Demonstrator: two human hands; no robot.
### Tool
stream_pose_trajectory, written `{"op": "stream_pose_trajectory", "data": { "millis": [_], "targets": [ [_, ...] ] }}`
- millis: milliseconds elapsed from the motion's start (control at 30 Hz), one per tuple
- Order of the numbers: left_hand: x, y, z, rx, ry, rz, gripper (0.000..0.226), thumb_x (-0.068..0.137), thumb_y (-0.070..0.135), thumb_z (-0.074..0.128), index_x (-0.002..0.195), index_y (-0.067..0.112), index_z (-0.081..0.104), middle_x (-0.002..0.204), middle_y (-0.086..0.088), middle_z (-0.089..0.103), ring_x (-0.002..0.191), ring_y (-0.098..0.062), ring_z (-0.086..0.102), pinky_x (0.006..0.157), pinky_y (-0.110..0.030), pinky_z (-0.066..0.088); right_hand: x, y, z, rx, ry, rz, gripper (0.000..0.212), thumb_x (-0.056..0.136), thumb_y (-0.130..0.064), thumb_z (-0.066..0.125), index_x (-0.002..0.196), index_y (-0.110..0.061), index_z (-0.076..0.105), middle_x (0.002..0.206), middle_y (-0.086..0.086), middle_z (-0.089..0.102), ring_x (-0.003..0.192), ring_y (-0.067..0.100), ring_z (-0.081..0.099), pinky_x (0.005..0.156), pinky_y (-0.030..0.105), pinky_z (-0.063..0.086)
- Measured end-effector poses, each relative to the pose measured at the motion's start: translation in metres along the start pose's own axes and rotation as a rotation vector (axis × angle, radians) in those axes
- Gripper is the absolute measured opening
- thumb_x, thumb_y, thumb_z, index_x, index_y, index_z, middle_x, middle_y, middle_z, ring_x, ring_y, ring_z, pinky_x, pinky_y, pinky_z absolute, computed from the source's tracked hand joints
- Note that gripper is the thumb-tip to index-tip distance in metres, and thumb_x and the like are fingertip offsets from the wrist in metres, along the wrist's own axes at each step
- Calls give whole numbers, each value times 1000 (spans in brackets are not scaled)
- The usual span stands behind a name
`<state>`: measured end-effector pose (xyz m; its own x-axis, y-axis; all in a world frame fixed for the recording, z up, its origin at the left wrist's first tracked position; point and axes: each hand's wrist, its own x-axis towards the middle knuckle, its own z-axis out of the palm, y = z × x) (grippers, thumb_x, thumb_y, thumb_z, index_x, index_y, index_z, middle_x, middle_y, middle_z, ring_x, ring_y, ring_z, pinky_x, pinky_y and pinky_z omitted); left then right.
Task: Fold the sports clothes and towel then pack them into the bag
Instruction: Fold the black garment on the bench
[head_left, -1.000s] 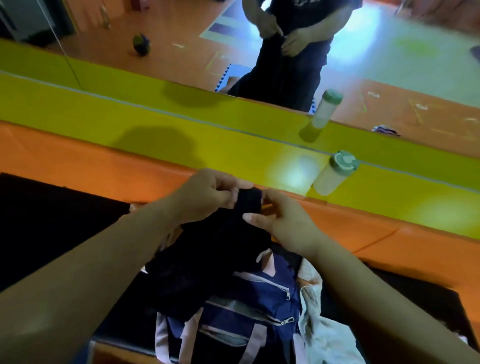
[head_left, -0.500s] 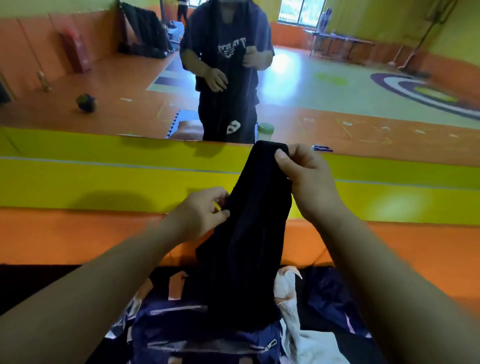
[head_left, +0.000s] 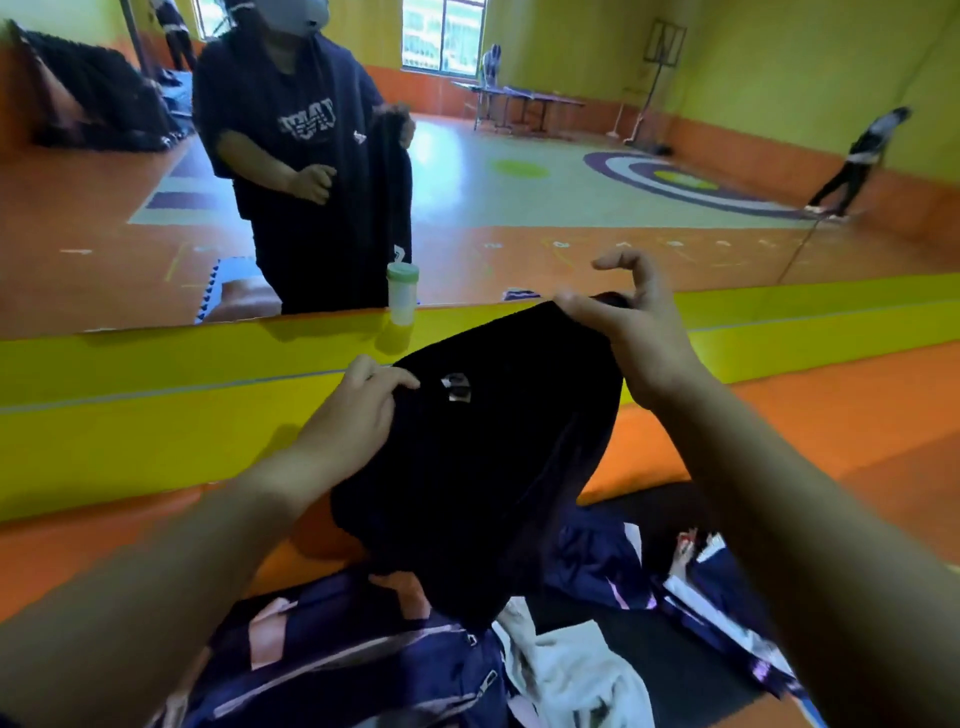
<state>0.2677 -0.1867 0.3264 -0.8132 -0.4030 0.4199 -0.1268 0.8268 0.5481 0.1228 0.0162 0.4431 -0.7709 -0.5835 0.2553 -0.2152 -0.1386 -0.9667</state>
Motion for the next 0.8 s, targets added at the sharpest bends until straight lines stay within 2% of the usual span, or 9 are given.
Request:
{"op": "stream_pose_trajectory", "data": {
  "millis": [67, 133, 267, 367, 467, 533, 600, 733, 800],
  "targets": [
    [6, 8, -2, 29, -48, 64, 31, 91, 9, 58, 122, 10, 58, 96, -3, 37, 91, -27, 51, 85, -39, 43, -6, 3, -19, -105, -26, -19, 36, 74, -3, 75, 84, -23, 47, 55, -7, 57, 48, 12, 52, 47, 19, 41],
    [13, 15, -2, 130, -179, 40, 54, 85, 24, 68, 134, 16, 47, 108, -5, 36, 96, -27, 51, 83, -38, 43, -9, 6, -33, -237, 1, -24, 33, 78, 4, 69, 76, -21, 47, 48, -9, 50, 46, 11, 45, 44, 19, 33],
    [19, 15, 2, 392, -254, 163, 76, 81, 1, 62, 146, 28, 31, 111, -5, 30, 72, -32, 48, 55, -38, 38, -11, 8, -53, -307, 52, -41, 38, 81, 14, 56, 68, -19, 44, 58, 1, 42, 53, 15, 35, 48, 26, 24],
    [23, 7, -1, 495, -276, 224, 89, 79, -6, 50, 141, 49, 20, 97, 2, 29, 77, -26, 42, 54, -35, 31, -10, 14, -74, -487, 165, -72, 45, 71, 19, 42, 61, -25, 44, 72, 3, 47, 58, 18, 38, 51, 29, 27],
    [31, 3, -8, 606, -327, 235, 72, 80, -2, 54, 132, 48, 45, 101, 1, 40, 94, -26, 48, 58, -33, 30, -14, 19, -96, -802, 196, -101, 41, 62, 14, 38, 57, -26, 47, 91, 13, 63, 80, 33, 58, 66, 37, 48],
    [39, 2, -12, 667, -381, 190, 46, 81, 5, 58, 109, 40, 65, 101, 2, 45, 99, -25, 50, 58, -30, 30, -20, 19, -107, -1045, 153, -149, 40, 63, 14, 43, 58, -26, 47, 98, 14, 61, 91, 36, 57, 73, 41, 49],
    [47, 4, -19, 682, -405, 159, 36, 80, 6, 60, 95, 37, 70, 97, 4, 46, 98, -25, 54, 59, -30, 34, -23, 15, -115, -1187, 38, -224, 42, 63, 15, 45, 60, -28, 45, 96, 9, 56, 90, 35, 53, 68, 42, 48],
    [64, 10, -34, 674, -453, 146, 34, 87, 8, 55, 107, 33, 69, 95, 8, 43, 102, -20, 55, 68, -32, 45, -34, 15, -125, -1468, -262, -380, 43, 70, 11, 53, 83, -29, 43, 104, 3, 56, 73, 32, 53, 54, 37, 43],
    [70, 12, -39, 713, -470, 122, 31, 89, 22, 59, 118, 31, 63, 103, 7, 47, 110, -19, 52, 69, -31, 45, -39, 18, -126, -1584, -362, -452, 52, 76, 4, 62, 101, -37, 41, 114, 2, 55, 70, 34, 57, 52, 37, 48]
  ]
}}
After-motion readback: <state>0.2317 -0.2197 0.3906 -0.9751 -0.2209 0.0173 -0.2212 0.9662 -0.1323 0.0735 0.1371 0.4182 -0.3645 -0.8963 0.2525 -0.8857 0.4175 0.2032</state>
